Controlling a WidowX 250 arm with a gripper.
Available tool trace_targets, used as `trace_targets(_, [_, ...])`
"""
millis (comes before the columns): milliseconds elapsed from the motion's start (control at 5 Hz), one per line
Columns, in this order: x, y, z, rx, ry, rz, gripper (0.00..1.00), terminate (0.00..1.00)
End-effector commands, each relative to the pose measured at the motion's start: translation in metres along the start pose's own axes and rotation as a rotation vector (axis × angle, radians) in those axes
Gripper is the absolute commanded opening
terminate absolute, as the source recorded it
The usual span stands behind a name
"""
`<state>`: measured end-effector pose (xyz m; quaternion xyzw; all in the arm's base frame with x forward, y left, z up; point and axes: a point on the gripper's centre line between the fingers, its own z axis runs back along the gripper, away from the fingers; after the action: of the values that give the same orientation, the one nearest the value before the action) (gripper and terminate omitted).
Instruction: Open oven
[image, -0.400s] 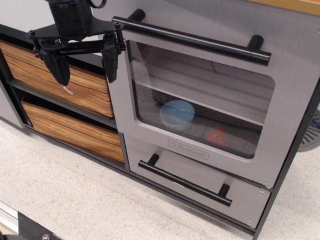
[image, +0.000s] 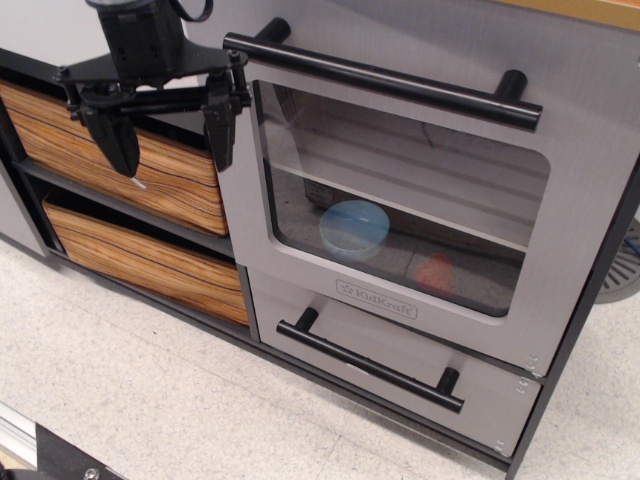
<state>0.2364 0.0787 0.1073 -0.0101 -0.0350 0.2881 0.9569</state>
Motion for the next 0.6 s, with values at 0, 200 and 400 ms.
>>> trace_targets(0, [0.029,-0.031,0.049,-0.229,-0.089,0.294,1.0,0.0])
trace_targets(200, [0.044,-0.045,0.072,-0.329,-0.098,0.402,1.0,0.0])
trace_targets(400, [0.052,-0.055,0.074,-0.377,-0.119,0.445,1.0,0.0])
